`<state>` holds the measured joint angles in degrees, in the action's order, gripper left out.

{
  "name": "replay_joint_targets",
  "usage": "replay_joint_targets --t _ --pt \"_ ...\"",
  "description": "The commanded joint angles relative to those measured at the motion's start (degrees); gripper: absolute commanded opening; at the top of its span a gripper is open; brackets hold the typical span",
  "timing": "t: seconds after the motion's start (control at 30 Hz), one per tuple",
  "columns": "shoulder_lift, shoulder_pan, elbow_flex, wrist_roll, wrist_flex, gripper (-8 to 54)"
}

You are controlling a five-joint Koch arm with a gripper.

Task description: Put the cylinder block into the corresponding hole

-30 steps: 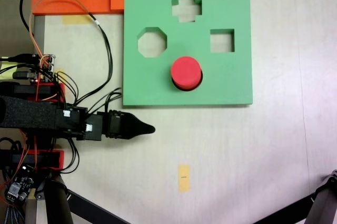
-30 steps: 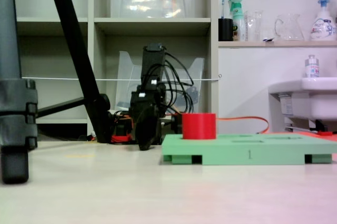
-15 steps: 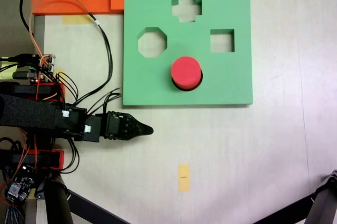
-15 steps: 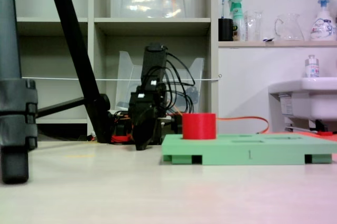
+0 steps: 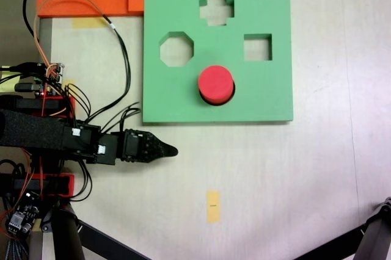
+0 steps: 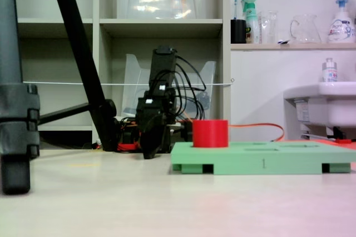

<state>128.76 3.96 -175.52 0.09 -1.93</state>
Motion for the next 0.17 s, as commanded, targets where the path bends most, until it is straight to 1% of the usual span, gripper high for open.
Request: replay_joint_targets --t 0.0,0.13 --pt "4.0 0.9 -4.1 -0.3 1.4 33.8" --pt "4.0 0.9 -4.1 -0.3 1.4 33.8"
